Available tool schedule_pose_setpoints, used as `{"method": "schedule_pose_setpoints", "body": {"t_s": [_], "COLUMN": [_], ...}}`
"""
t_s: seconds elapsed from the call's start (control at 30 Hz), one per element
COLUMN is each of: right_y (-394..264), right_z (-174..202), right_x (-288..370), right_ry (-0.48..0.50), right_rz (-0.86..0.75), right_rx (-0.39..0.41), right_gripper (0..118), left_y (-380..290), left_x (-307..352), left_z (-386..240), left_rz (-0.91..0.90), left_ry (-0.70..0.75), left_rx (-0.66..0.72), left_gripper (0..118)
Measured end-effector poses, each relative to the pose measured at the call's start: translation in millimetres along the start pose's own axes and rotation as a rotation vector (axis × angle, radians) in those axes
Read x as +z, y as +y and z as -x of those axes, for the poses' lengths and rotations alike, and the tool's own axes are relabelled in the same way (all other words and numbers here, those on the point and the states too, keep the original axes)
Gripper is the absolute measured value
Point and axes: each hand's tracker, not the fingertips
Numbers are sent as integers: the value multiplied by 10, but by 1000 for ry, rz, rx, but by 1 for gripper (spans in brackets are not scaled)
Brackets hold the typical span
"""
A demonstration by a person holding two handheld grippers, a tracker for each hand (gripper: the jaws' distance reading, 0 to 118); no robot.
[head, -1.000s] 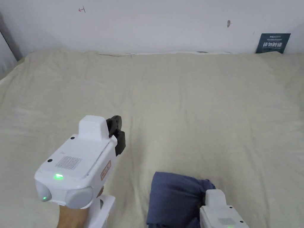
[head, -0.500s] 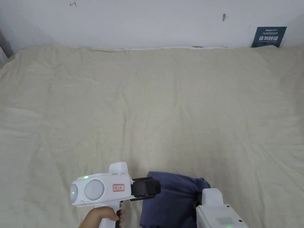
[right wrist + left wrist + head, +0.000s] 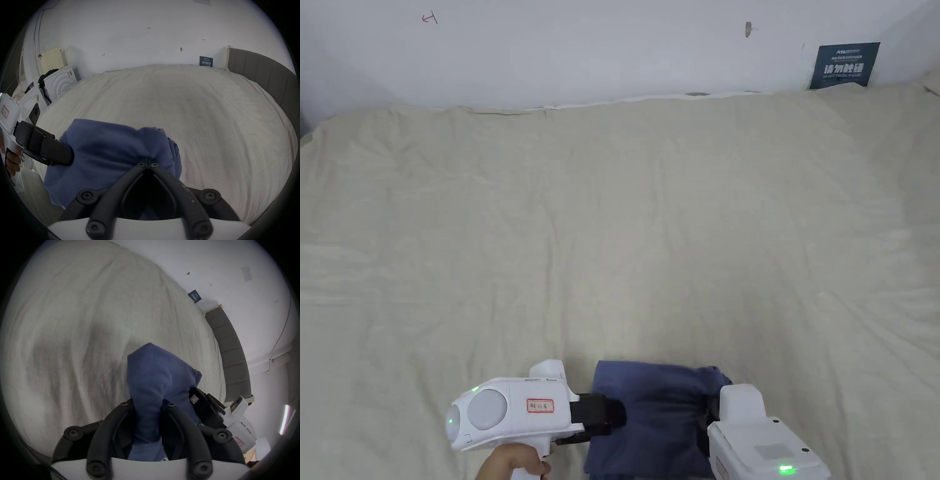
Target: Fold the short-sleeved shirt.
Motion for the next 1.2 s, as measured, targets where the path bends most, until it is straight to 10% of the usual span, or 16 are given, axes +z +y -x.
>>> {"method": "schedule_pose_setpoints", "body": {"t_s": [0.43, 0.93, 1.0, 1.1, 1.2], "right_y": [1028, 1449, 1484, 1509, 1544], "right_z": [151, 917, 1013, 1057, 1067], "right_x": [610, 205, 207, 242, 355], "right_ry": [-21, 21, 28, 36, 38], "right_rz": [-271, -277, -276, -280, -300], "right_rx": [112, 147, 157, 167, 166], "right_gripper": [1, 1, 1, 1, 1], "left_y": [1144, 1723, 1679, 1620, 1564], "left_x": [1273, 2547, 2557, 2533, 2579], "left_z": [1053, 3015, 3039, 2963, 2789], "left_rz": [-145, -235, -248, -252, -311], "left_ry": [368, 712, 699, 731, 749], "left_rx": [-219, 48, 68, 92, 80], "left_gripper": [28, 30, 46, 113, 118]}}
